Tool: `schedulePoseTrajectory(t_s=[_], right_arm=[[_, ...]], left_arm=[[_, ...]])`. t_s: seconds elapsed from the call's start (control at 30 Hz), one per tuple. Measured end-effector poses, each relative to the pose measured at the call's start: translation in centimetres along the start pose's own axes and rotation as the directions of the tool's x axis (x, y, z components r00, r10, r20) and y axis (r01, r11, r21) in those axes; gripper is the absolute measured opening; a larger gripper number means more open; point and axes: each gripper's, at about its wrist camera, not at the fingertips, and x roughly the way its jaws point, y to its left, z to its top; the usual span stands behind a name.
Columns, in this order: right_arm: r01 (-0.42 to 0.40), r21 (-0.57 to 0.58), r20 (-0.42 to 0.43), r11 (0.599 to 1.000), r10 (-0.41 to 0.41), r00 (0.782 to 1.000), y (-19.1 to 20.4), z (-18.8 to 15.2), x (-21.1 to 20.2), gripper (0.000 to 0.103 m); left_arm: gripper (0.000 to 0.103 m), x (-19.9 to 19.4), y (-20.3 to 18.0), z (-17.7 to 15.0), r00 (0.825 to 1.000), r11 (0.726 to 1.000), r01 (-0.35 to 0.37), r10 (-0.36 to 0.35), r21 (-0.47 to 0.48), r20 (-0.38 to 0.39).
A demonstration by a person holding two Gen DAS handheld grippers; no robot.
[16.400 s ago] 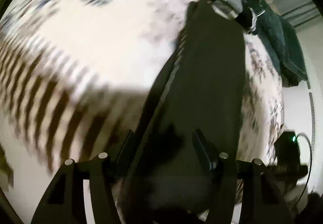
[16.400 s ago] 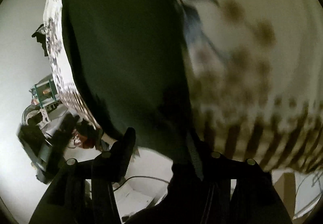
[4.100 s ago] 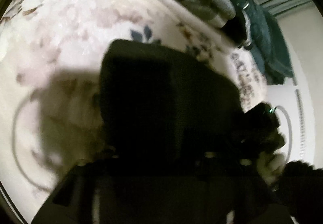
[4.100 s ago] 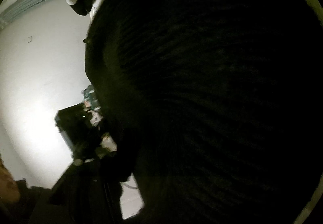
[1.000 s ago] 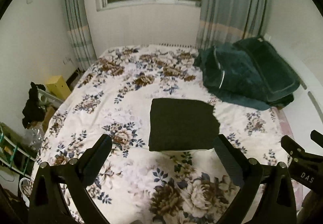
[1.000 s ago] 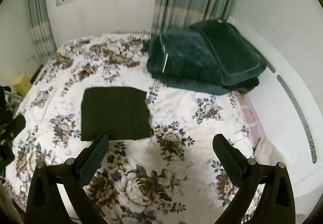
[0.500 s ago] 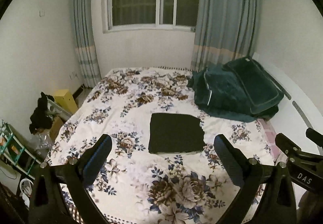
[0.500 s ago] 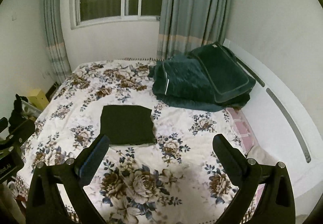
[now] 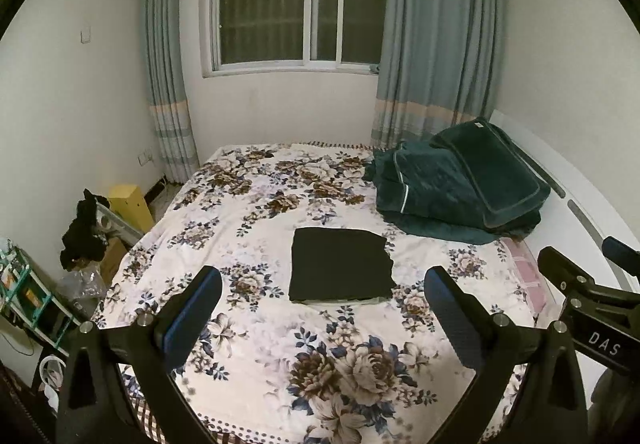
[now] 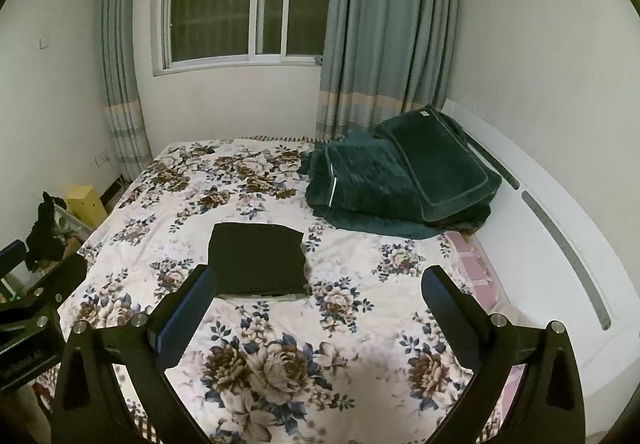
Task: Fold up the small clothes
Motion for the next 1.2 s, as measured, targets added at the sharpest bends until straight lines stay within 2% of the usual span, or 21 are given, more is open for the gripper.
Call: schedulePoseTrajectory(t_s=[0.27,0.67,1.2], right_arm=[[-0.029,-0.003,0.005,1.000,0.029,1.000,-0.3,0.0,-1.4,0.103],[-0.073,-0.022,0.012,0.997,0.073,0.997,-0.4,1.7,0.1,0.103],[-0.075,-0.036,0.013,0.997,0.075,0.997,0.0,1.0,0.5,0.103]], left_arm=[[0.103,-1.0,0.2,0.1,1.000,1.000,-0.006,0.006,-0.009,0.011],[0.103,-1.7,1.0,0.1,0.999,0.999,-0.039,0.039,-0.024,0.020],[0.103,-1.6,1.5,0.0,0.998,0.998,-0.051,0.052,-0.028,0.022]])
